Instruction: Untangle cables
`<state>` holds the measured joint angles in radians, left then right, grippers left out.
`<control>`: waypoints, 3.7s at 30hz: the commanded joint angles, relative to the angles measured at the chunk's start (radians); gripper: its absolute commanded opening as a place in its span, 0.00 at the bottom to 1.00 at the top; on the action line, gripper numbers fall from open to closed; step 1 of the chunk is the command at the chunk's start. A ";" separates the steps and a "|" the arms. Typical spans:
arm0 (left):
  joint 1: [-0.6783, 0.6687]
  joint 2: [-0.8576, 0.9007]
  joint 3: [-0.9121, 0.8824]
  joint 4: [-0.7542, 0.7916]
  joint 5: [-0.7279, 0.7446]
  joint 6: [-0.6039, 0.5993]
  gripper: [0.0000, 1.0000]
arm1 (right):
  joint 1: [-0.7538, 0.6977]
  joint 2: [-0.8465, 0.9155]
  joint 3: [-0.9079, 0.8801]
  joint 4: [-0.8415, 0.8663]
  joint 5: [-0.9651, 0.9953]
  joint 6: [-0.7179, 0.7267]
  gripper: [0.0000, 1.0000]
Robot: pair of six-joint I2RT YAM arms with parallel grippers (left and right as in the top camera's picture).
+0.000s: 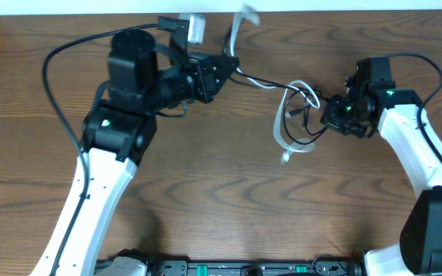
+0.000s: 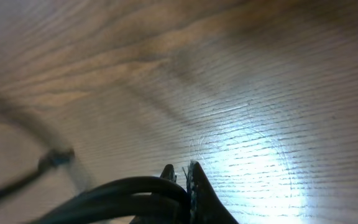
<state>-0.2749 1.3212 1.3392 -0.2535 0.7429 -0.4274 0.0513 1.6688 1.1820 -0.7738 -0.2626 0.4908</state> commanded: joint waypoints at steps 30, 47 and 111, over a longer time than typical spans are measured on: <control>0.063 -0.059 0.015 0.037 -0.025 -0.137 0.07 | 0.185 0.040 0.131 0.170 -0.517 -0.490 0.72; 0.116 -0.063 0.015 0.040 0.026 -0.245 0.07 | 0.387 0.229 0.131 0.215 0.057 -0.307 0.33; -0.089 0.179 0.012 -0.280 -0.075 0.022 0.17 | 0.014 -0.063 0.142 0.011 -0.184 -0.356 0.99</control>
<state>-0.2913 1.4082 1.3415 -0.5278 0.6903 -0.5018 0.0811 1.6146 1.3102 -0.7536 -0.5457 0.0563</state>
